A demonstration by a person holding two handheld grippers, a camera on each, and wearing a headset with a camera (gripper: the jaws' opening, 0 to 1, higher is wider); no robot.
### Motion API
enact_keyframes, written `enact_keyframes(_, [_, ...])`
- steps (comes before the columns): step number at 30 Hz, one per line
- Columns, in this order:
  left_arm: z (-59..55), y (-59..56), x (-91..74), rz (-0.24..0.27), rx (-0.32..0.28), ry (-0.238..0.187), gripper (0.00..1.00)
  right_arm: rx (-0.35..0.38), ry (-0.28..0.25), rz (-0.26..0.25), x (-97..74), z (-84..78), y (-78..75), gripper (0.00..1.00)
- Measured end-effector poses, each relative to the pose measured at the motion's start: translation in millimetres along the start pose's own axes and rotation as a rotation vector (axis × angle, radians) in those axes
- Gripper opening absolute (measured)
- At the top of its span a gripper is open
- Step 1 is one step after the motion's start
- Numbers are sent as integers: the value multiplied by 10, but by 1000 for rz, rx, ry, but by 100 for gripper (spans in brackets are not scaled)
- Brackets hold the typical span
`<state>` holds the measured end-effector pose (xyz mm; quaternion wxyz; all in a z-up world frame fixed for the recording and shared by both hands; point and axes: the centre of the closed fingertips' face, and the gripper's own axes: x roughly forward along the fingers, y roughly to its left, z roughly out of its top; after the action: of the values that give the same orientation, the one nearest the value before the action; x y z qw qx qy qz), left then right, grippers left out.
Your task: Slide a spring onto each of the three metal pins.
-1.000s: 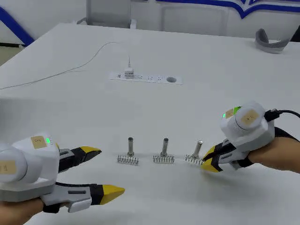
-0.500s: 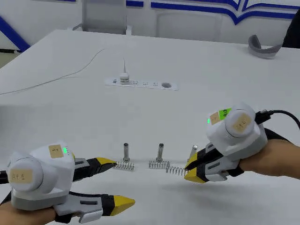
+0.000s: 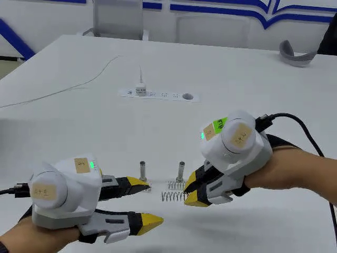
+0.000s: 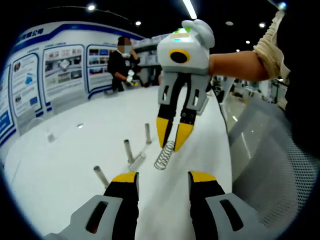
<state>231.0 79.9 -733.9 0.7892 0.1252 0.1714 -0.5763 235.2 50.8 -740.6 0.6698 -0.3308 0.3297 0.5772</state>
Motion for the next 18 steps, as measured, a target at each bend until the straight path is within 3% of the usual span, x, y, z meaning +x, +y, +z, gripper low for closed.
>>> enact_keyframes(18, [18, -107, 116, -31, 112, 22, 13, -66, 2, 50, 12, 88, 139, 11])
